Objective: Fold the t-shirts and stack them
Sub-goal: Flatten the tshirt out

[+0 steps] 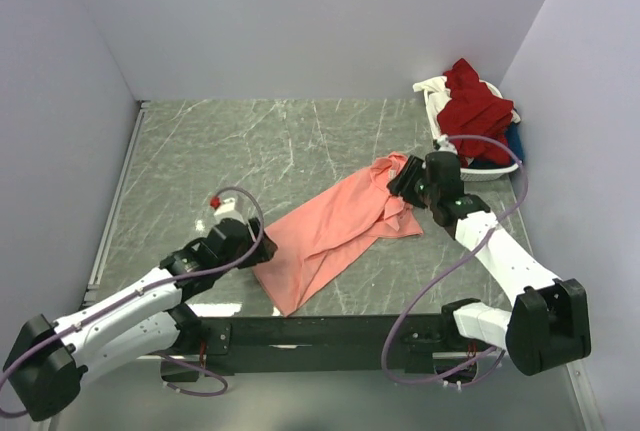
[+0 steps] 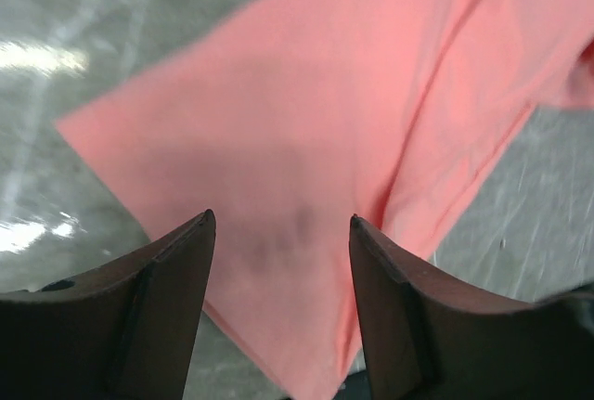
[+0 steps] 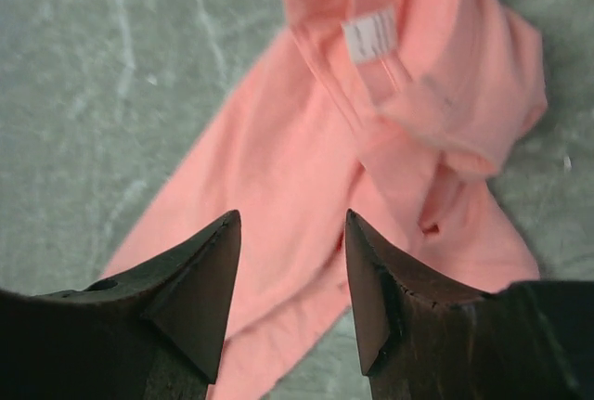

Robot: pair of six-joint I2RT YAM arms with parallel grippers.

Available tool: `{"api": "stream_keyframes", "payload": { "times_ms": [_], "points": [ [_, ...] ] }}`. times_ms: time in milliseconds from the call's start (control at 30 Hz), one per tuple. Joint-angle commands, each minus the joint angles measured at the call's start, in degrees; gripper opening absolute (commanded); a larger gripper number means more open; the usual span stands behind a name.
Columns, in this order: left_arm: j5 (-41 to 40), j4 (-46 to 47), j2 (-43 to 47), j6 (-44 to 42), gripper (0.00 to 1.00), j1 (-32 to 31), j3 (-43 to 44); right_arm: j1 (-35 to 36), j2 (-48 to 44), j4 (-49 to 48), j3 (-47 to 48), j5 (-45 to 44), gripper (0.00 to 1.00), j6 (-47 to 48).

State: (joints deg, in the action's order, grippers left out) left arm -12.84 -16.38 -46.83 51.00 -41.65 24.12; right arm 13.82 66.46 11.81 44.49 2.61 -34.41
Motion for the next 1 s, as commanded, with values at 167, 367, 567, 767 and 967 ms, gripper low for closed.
{"api": "stream_keyframes", "payload": {
  "times_ms": [167,367,567,767,967],
  "points": [
    [-4.6,2.4,-2.5,6.6,0.56,-15.5,0.0,0.9,-2.4,-3.7,-6.5,-4.4,0.55,1.8],
    [-13.0,-2.6,-10.4,11.0,0.52,-29.4,4.4,0.9,-3.3,-3.3,-6.6,-5.2,0.54,2.6],
    [-19.5,-9.4,-20.8,14.8,0.53,-38.4,11.4,0.9,-3.3,-3.3,-6.1,-4.3,0.54,2.8],
    [-22.7,-12.0,-28.1,16.1,0.54,-40.9,15.7,1.1,-3.6,-3.4,-6.9,-3.8,0.54,2.9],
    [-23.9,-11.9,-30.2,17.1,0.48,-41.0,15.5,1.1,-4.8,-2.9,-7.9,-4.5,0.54,3.2]
  ]
}}
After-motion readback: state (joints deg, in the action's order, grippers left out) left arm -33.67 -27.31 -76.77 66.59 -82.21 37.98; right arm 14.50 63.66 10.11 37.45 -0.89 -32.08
